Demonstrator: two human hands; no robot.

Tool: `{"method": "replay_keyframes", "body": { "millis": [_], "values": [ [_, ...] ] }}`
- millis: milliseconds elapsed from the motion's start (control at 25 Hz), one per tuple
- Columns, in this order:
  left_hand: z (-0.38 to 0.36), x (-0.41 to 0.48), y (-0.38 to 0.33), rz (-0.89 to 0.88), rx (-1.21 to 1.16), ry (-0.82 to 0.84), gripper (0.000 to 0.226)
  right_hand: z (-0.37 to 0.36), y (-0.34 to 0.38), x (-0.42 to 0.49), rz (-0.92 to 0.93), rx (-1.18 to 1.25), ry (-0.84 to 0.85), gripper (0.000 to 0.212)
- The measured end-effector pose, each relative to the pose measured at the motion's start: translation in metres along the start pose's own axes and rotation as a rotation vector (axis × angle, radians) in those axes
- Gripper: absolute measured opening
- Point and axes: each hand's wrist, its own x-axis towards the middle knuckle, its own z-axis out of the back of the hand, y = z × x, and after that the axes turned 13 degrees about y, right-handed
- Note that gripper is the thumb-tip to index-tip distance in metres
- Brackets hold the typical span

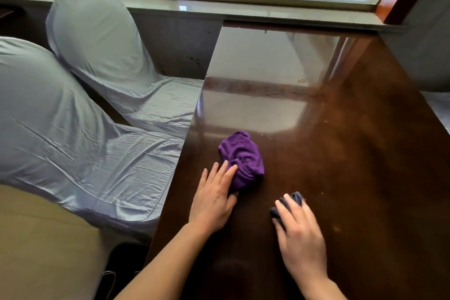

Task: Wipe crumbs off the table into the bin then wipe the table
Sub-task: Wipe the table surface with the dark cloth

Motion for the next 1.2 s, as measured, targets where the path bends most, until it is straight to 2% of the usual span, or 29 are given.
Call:
{"method": "replay_keyframes", "body": {
  "millis": [80, 160, 240, 400, 440, 520, 600, 680, 840, 1040, 1200],
  "values": [
    [0.002, -0.017, 0.010, 0.021, -0.006, -0.006, 0.074, -0.013, 0.024, -0.013, 0.141, 0.024, 0.013, 0.037],
    [0.004, -0.041, 0.028, 0.077, 0.033, -0.035, 0.073, -0.018, 0.033, -0.018, 0.365, 0.032, 0.085, 0.035],
    [0.008, -0.064, 0.045, 0.114, 0.069, -0.048, 0.069, -0.009, 0.022, -0.003, 0.437, -0.018, 0.092, 0.033],
    [0.009, -0.080, 0.055, 0.111, 0.129, -0.001, 0.069, 0.004, 0.021, 0.025, -0.001, 0.006, 0.057, 0.033],
    [0.009, -0.080, 0.054, 0.116, 0.144, 0.005, 0.067, -0.002, 0.034, 0.020, 0.005, 0.001, 0.038, 0.034],
    [0.009, -0.080, 0.054, 0.118, 0.159, -0.006, 0.063, -0.021, 0.073, -0.002, 0.189, 0.002, 0.031, 0.037],
    [0.009, -0.080, 0.057, 0.104, 0.164, -0.023, 0.059, -0.035, 0.105, -0.017, 0.436, 0.046, 0.066, 0.029],
    [0.009, -0.081, 0.059, 0.082, 0.120, -0.067, 0.053, -0.037, 0.117, -0.004, 0.533, 0.073, 0.085, 0.022],
    [0.008, -0.082, 0.061, 0.089, 0.008, -0.141, 0.049, -0.032, 0.131, 0.049, 0.367, 0.090, 0.156, 0.033],
    [0.006, -0.081, 0.060, 0.169, 0.018, -0.142, 0.054, -0.053, 0.165, 0.125, 0.356, 0.014, 0.266, 0.038],
    [0.003, -0.080, 0.064, 0.162, 0.042, -0.149, 0.054, -0.058, 0.189, 0.197, 0.123, 0.049, 0.302, 0.041]
  ]
}}
